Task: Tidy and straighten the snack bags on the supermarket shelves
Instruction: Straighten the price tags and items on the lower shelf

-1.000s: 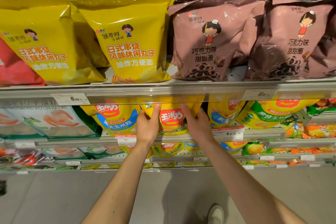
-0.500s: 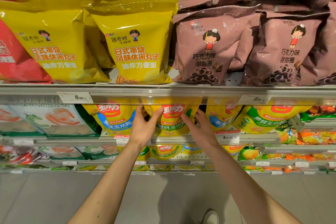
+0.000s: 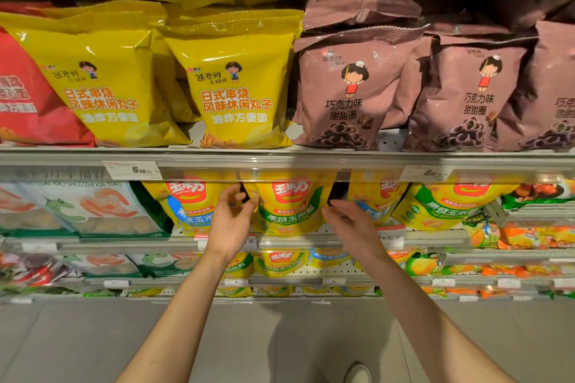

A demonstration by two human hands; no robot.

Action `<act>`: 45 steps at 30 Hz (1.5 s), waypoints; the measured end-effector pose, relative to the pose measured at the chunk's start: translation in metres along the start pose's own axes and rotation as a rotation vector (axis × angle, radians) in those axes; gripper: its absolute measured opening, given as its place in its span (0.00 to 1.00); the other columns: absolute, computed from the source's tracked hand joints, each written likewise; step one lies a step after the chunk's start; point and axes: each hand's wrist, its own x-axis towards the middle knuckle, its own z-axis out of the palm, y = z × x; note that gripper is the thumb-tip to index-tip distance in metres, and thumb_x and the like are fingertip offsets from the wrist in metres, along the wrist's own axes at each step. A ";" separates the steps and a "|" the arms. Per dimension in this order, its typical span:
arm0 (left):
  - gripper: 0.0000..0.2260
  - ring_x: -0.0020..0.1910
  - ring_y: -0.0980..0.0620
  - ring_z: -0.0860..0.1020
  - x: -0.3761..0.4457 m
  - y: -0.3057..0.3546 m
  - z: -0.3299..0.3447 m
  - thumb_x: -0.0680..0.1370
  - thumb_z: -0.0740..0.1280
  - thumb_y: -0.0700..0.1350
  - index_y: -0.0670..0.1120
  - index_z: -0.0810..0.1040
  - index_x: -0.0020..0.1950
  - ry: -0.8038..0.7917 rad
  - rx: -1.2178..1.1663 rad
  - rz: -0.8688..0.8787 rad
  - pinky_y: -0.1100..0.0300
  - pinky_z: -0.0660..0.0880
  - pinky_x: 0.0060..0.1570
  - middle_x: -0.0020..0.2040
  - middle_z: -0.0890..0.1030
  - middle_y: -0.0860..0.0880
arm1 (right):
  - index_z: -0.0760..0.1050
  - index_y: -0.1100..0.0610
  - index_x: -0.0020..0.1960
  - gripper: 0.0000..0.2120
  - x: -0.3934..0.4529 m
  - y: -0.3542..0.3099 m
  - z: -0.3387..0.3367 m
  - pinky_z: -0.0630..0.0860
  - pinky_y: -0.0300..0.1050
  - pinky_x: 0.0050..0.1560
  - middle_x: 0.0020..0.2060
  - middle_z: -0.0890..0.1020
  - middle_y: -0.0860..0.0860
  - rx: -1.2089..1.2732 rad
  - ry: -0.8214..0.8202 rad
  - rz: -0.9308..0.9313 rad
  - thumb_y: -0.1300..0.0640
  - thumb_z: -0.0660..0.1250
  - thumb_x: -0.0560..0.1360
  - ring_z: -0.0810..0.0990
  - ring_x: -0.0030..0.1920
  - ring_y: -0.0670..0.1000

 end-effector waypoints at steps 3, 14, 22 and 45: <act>0.11 0.43 0.53 0.79 -0.010 -0.006 0.001 0.81 0.68 0.43 0.46 0.74 0.63 0.073 -0.011 0.025 0.73 0.74 0.34 0.51 0.81 0.48 | 0.79 0.53 0.60 0.09 -0.004 0.009 -0.013 0.81 0.50 0.60 0.51 0.85 0.51 -0.013 0.034 -0.017 0.52 0.70 0.80 0.84 0.54 0.53; 0.04 0.45 0.47 0.80 -0.053 -0.012 0.075 0.81 0.68 0.38 0.46 0.78 0.53 0.018 -0.161 -0.031 0.47 0.78 0.55 0.43 0.82 0.47 | 0.82 0.56 0.54 0.06 -0.013 0.035 -0.102 0.83 0.48 0.50 0.46 0.88 0.54 0.073 0.207 -0.044 0.55 0.68 0.81 0.87 0.48 0.53; 0.05 0.44 0.48 0.81 -0.079 -0.006 0.162 0.81 0.66 0.35 0.44 0.79 0.52 0.021 -0.139 -0.046 0.47 0.78 0.54 0.44 0.83 0.50 | 0.82 0.55 0.48 0.07 -0.004 0.050 -0.199 0.78 0.52 0.50 0.44 0.86 0.62 0.105 0.265 -0.033 0.63 0.67 0.81 0.83 0.45 0.57; 0.06 0.50 0.53 0.83 -0.096 0.026 0.290 0.82 0.66 0.38 0.43 0.77 0.58 -0.147 0.052 0.019 0.68 0.77 0.50 0.47 0.82 0.53 | 0.73 0.45 0.48 0.09 0.041 0.064 -0.304 0.80 0.53 0.47 0.46 0.80 0.57 -0.159 0.369 -0.181 0.47 0.74 0.76 0.81 0.46 0.57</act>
